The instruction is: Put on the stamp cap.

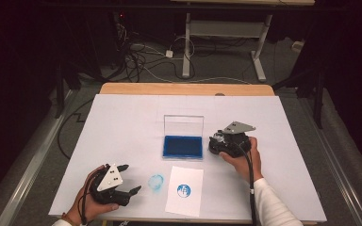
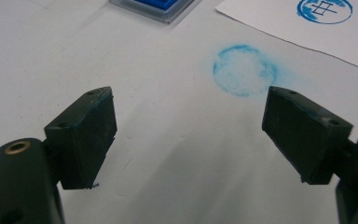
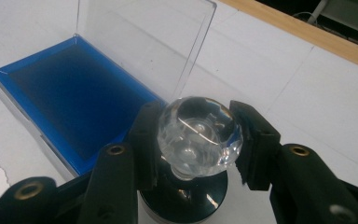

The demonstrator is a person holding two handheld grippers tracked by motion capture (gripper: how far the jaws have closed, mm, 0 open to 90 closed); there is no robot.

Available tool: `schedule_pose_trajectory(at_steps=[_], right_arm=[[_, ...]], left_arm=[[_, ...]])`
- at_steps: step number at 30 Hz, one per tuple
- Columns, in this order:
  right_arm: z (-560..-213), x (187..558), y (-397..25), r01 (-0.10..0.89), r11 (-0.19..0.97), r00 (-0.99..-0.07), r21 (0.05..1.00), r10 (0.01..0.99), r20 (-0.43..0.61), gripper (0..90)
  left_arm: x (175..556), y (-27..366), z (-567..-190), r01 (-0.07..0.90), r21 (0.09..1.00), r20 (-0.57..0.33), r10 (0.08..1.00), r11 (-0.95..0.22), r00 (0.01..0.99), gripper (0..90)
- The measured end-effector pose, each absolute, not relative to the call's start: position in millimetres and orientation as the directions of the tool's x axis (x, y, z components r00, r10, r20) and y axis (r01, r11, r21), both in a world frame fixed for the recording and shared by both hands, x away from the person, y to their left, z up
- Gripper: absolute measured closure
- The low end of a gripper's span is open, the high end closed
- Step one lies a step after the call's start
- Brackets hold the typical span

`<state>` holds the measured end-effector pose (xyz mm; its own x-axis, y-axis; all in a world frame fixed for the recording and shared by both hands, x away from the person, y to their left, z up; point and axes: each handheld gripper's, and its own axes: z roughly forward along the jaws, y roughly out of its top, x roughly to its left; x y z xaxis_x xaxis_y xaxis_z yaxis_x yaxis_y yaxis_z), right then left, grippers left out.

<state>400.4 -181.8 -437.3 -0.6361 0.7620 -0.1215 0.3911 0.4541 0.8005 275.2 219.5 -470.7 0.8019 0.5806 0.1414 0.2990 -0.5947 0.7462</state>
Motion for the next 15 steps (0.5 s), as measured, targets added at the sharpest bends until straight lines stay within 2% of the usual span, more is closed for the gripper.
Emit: schedule_pose_trajectory(at_steps=[15], right_arm=[[-446.6, 402.6, -181.5, 0.405, 0.469, -0.64, 0.785, 0.759, -0.123, 56.9]], left_arm=[[275.3, 221.3, -468.9, 0.302, 0.75, 0.14, 0.587, -0.589, 0.797, 17.2]])
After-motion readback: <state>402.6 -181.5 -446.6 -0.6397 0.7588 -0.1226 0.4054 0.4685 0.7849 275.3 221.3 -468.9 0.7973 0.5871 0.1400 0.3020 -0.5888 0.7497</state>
